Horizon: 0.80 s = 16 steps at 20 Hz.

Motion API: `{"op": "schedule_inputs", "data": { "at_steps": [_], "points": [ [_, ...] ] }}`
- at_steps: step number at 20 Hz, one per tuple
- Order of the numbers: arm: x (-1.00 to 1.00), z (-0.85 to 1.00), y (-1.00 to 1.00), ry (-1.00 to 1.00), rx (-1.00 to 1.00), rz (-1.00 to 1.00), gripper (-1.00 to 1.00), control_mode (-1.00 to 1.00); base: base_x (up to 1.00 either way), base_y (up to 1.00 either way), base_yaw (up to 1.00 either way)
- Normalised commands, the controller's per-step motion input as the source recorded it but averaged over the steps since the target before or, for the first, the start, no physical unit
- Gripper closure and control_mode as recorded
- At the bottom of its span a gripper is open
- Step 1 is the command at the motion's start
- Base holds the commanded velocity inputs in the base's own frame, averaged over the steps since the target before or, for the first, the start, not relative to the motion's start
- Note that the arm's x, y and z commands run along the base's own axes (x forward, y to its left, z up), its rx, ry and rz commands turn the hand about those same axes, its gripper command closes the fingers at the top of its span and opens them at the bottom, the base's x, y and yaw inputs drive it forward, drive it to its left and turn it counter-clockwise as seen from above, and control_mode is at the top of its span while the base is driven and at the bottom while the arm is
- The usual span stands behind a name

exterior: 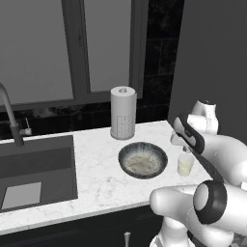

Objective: Grab a lemon wedge from the fridge and one ice cube from the ice bowl, and put them in the glass of lemonade.

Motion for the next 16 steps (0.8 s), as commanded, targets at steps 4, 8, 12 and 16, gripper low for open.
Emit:
{"op": "schedule_inputs", "data": {
  "at_steps": [4,8,12,16],
  "points": [
    [-0.01,-0.29,-0.22,0.00,0.00,-0.06,1.00,-1.00,0.00,0.00,0.00],
    [-0.27,-0.23,-0.02,-0.04,0.03,-0.08,1.00,-1.00,0.00,0.00,0.00],
    [-0.28,-0.03,0.00,-0.16,0.02,-0.04,1.00,-1.00,0.00,0.00,0.00],
    [-0.08,0.00,0.13,-0.16,0.00,0.00,1.00,-1.00,0.00,0.00,0.00]
  ]
}}
